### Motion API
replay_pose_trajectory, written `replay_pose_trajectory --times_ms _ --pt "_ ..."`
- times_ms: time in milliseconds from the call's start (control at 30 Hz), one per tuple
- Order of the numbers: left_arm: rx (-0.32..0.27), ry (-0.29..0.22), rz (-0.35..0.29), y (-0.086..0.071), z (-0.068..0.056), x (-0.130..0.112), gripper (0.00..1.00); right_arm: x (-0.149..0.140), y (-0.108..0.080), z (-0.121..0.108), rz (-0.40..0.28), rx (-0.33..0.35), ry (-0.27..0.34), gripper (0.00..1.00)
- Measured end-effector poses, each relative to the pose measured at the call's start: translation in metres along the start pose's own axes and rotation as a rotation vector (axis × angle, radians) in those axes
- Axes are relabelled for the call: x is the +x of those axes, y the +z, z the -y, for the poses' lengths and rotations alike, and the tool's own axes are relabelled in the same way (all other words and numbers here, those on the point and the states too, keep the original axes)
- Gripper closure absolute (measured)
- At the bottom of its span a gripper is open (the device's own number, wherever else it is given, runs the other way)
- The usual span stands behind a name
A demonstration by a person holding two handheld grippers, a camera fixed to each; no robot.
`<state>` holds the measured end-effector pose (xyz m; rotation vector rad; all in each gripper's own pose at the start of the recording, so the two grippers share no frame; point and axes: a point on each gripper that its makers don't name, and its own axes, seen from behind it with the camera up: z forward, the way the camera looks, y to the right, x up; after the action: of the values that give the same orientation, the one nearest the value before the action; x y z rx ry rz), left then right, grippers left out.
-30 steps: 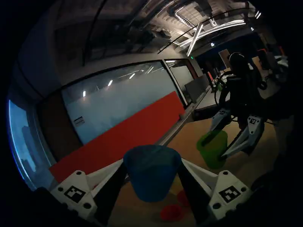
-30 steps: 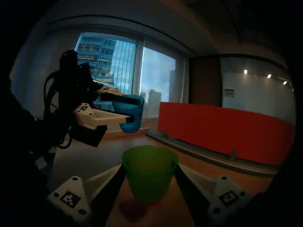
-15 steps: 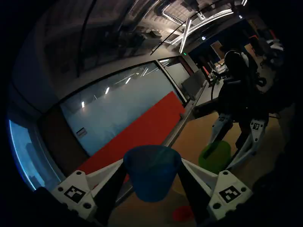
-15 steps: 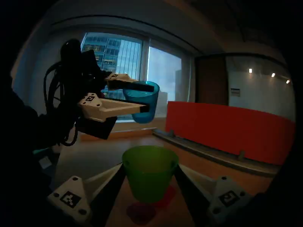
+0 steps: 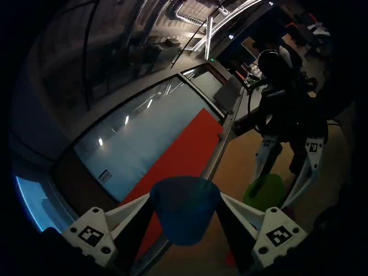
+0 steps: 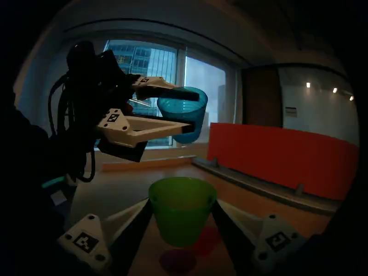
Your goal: Pour water
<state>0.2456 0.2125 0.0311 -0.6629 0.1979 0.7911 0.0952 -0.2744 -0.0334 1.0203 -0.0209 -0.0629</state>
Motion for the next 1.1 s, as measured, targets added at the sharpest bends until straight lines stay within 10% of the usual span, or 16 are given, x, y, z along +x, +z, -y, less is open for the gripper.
replay_pose_trajectory --times_ms 1100 --pt "0.023 0.188 -0.009 0.009 0.010 0.018 0.14 0.004 0.011 0.009 -0.006 0.032 -0.001 0.10"
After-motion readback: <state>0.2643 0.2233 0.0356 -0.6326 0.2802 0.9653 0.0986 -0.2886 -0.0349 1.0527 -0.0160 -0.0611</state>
